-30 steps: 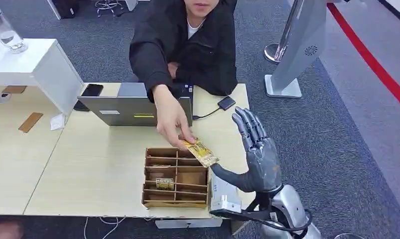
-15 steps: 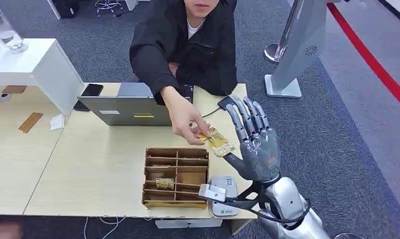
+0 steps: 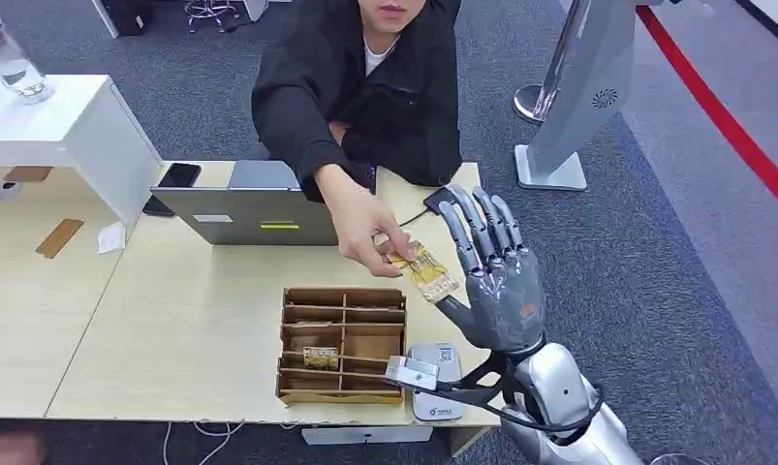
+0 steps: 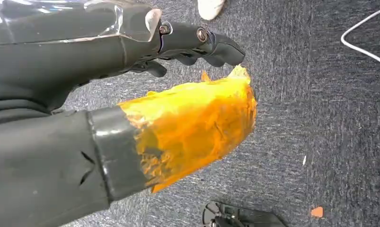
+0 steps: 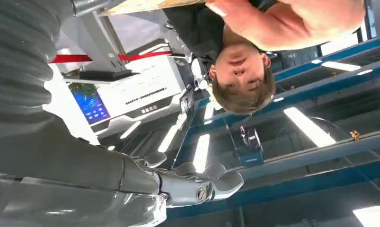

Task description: Pass the card to the sensor for recognition and then transmit it.

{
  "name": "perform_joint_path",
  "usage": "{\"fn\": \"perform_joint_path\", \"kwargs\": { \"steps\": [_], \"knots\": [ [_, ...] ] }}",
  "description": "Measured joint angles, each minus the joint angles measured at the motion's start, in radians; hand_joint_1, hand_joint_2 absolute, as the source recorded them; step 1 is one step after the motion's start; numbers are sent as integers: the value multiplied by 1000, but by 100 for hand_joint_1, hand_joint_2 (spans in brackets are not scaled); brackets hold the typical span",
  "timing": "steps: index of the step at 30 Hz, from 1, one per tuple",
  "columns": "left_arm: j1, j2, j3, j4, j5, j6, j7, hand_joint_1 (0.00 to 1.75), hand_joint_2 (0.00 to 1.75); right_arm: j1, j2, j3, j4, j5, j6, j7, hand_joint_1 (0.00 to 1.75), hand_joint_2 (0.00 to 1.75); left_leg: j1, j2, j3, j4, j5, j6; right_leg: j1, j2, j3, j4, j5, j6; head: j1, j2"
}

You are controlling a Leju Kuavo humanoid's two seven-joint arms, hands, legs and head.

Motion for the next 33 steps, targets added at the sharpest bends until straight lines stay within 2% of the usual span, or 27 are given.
{"fn": "perform_joint_path", "kwargs": {
  "steps": [8, 9, 10, 11, 13, 33],
  "knots": [
    [0, 1, 0, 0, -10, -12, 2, 0, 0, 2, 0, -1, 0, 19, -1, 11, 0, 175, 0, 0, 0, 0, 0, 0, 0, 0, 0, 0, 0, 0, 0, 0],
    [0, 1, 0, 0, -11, -13, 2, 0, 0, 2, 0, -1, 0, 23, -1, 11, 30, 175, 0, 0, 0, 0, 0, 0, 0, 0, 0, 0, 0, 0, 0, 0],
    [0, 2, 0, 0, -12, -14, 2, 0, 0, 3, 0, -1, -1, 24, -1, 11, 145, 175, 0, 0, 0, 0, 0, 0, 0, 0, 0, 0, 0, 0, 0, 0],
    [0, 3, 0, 0, -13, -15, 2, 0, 0, 5, 0, -2, -1, 24, -1, 11, 168, 175, 0, 0, 0, 0, 0, 0, 0, 0, 0, 0, 0, 0, 0, 0],
    [0, 4, 0, 0, -14, -15, 2, 0, 0, 7, 0, -2, -2, 24, -2, 12, 175, 175, 0, 0, 0, 0, 0, 0, 0, 0, 0, 0, 0, 0, 0, 0],
    [0, 7, 0, 0, -31, -19, 8, 0, 0, 29, 13, -11, -13, -8, -10, -4, 175, 175, 0, 0, 0, 0, 0, 0, 0, 0, 0, 0, 0, 0, 0, 0]
  ]
}}
